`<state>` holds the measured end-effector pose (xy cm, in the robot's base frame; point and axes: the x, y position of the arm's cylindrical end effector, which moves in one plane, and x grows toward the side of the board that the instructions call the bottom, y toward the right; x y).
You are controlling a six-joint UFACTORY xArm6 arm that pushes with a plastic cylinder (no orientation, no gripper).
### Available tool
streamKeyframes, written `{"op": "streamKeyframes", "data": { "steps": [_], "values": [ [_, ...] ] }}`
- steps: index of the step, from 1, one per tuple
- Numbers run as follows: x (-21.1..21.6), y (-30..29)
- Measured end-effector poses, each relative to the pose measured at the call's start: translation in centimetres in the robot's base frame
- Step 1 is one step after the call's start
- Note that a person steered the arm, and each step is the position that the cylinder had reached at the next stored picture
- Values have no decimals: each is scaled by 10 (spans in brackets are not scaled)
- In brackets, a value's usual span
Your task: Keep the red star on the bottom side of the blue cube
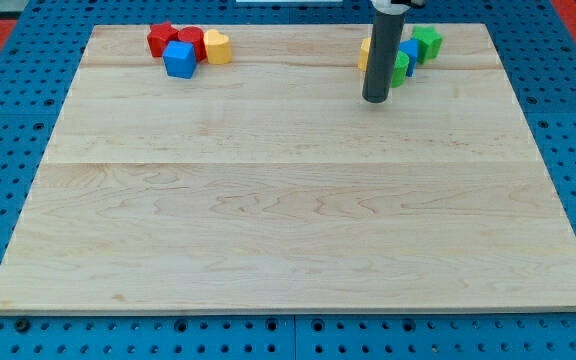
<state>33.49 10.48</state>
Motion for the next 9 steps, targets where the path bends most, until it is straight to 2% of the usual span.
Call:
{"op": "streamKeyframes", "data": {
  "steps": [2, 7, 9],
  "values": [
    [-6, -99],
    [-12, -113],
    [-125, -132]
  ]
}}
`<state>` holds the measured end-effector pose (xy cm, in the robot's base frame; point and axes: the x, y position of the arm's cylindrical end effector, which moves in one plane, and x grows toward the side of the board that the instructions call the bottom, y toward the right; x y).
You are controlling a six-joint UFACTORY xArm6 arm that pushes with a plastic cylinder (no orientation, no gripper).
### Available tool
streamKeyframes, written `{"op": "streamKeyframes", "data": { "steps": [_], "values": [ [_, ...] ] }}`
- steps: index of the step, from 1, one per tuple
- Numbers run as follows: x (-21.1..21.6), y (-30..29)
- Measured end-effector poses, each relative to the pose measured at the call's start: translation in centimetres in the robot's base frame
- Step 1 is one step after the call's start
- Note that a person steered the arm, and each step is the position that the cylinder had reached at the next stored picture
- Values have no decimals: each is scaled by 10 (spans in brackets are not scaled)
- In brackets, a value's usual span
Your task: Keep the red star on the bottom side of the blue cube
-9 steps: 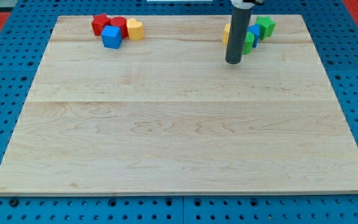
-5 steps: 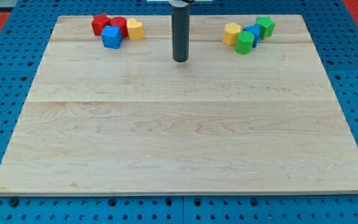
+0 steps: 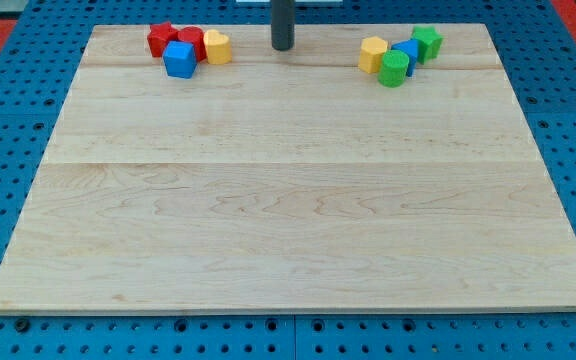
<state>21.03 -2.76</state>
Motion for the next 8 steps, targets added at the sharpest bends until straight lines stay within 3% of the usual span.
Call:
{"op": "streamKeyframes", "data": {
  "steps": [1, 2, 4, 6, 8],
  "values": [
    [-14, -83],
    [-19, -100],
    [-12, -210],
    [-14, -224],
    [-14, -186]
  ]
}}
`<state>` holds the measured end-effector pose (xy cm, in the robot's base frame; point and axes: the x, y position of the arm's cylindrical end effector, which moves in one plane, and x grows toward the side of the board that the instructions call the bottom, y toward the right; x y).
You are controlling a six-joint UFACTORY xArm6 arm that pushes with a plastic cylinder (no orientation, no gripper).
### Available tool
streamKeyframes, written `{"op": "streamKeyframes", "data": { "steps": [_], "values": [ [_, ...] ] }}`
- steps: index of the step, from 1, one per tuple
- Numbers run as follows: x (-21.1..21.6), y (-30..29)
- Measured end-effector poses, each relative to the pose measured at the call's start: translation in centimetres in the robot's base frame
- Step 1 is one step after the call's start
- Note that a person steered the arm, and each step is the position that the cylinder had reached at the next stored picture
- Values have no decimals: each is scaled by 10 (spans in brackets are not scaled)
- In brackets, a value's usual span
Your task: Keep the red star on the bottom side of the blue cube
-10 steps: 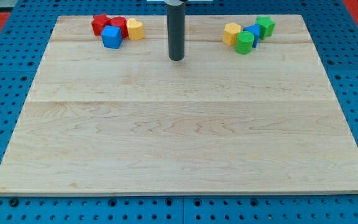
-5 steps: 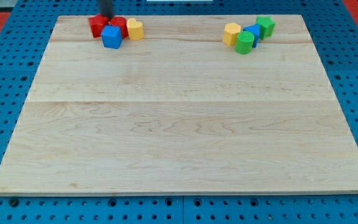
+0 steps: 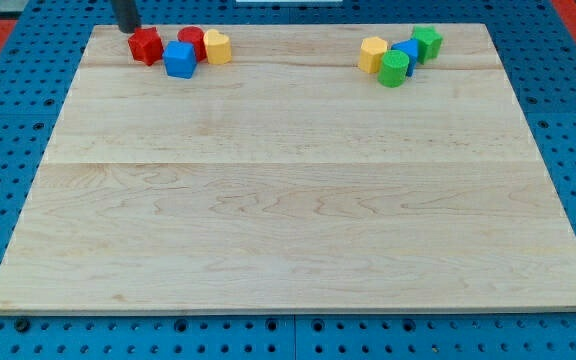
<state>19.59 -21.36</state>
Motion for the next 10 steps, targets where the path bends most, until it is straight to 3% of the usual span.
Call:
{"op": "streamKeyframes", "data": {
  "steps": [1, 3, 6, 8, 9, 10],
  "values": [
    [22, 68],
    [5, 58],
    [79, 14],
    [97, -5],
    [123, -5],
    [134, 44]
  ]
}}
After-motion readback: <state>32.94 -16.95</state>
